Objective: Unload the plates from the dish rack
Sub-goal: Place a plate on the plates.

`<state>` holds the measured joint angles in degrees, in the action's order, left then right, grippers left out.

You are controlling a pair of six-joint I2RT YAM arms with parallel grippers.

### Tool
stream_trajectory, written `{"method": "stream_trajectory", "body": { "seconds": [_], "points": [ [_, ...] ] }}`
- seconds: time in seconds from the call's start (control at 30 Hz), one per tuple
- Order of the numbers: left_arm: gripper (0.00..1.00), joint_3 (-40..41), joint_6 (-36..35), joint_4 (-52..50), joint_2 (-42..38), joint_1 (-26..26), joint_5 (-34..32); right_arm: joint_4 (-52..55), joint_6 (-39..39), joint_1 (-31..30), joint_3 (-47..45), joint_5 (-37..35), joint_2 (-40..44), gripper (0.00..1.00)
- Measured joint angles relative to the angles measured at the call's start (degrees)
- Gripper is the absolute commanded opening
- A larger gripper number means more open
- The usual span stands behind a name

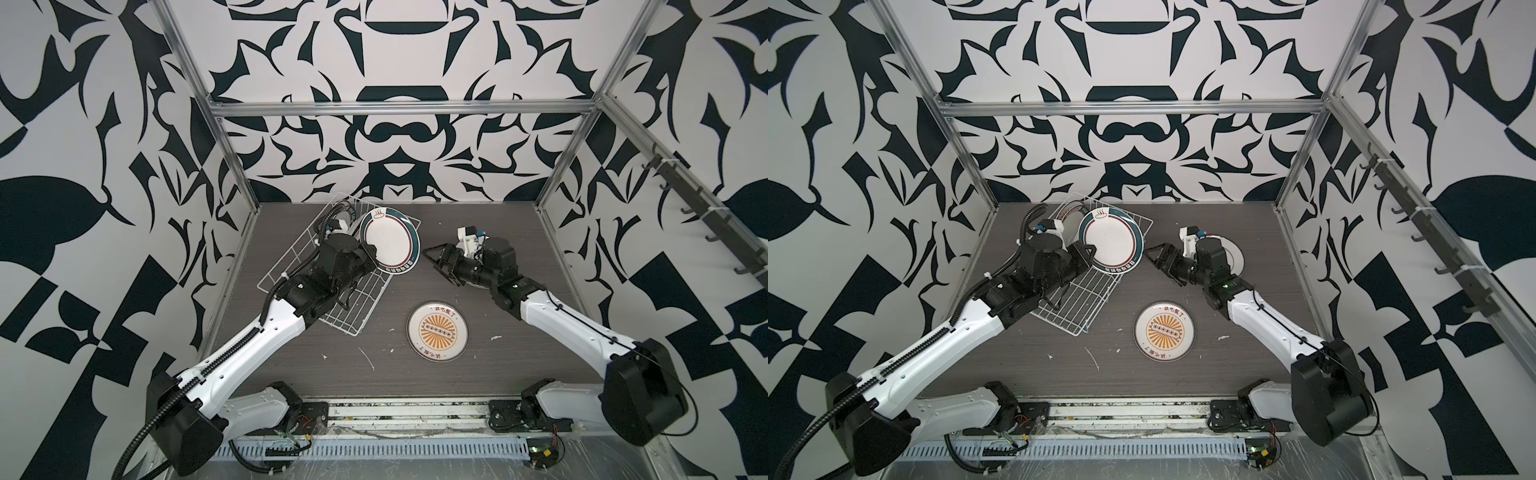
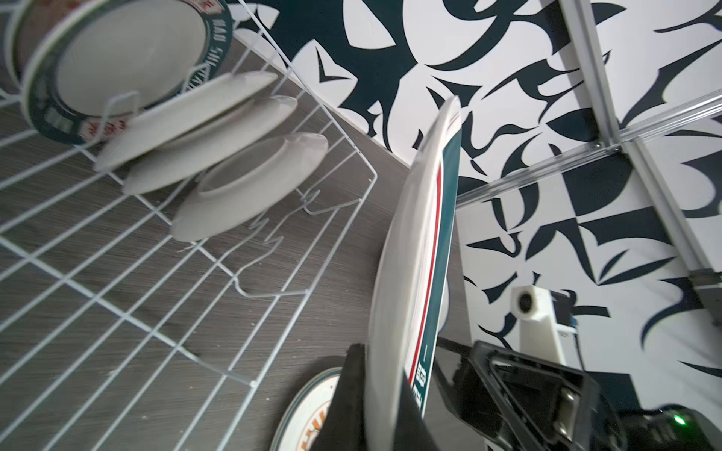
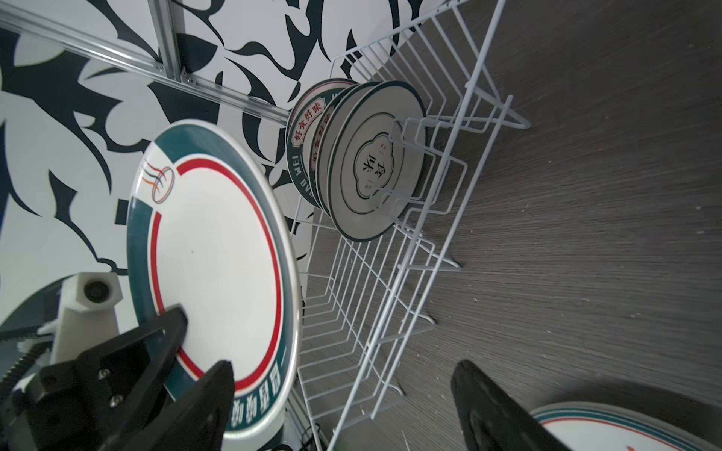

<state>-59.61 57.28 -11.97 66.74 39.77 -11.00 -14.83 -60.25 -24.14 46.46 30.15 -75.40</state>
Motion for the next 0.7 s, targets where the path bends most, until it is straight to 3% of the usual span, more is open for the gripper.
{"method": "stream_trajectory", "body": {
  "seconds": [0.13,0.5,0.63,0.7],
  "points": [
    [0.00,0.3,2.4,2.0,1.8,-0.3,4.3,-6.9,-4.6,0.0,-0.1,1.6,-3.7,0.74],
    [0.01,0.7,6.4,5.7,6.3,-1.4,12.2,-19.1,-12.3,0.3,-0.8,3.4,-8.2,0.16],
    [0.16,0.6,9.7,7.4,7.9,-2.8,14.3,-22.2,-15.3,1.4,-0.9,3.4,-8.1,0.00],
    [0.28,0.6,8.5,7.7,8.4,-2.8,14.4,-22.2,-15.2,1.6,-0.9,3.4,-8.1,0.00]
  ]
}}
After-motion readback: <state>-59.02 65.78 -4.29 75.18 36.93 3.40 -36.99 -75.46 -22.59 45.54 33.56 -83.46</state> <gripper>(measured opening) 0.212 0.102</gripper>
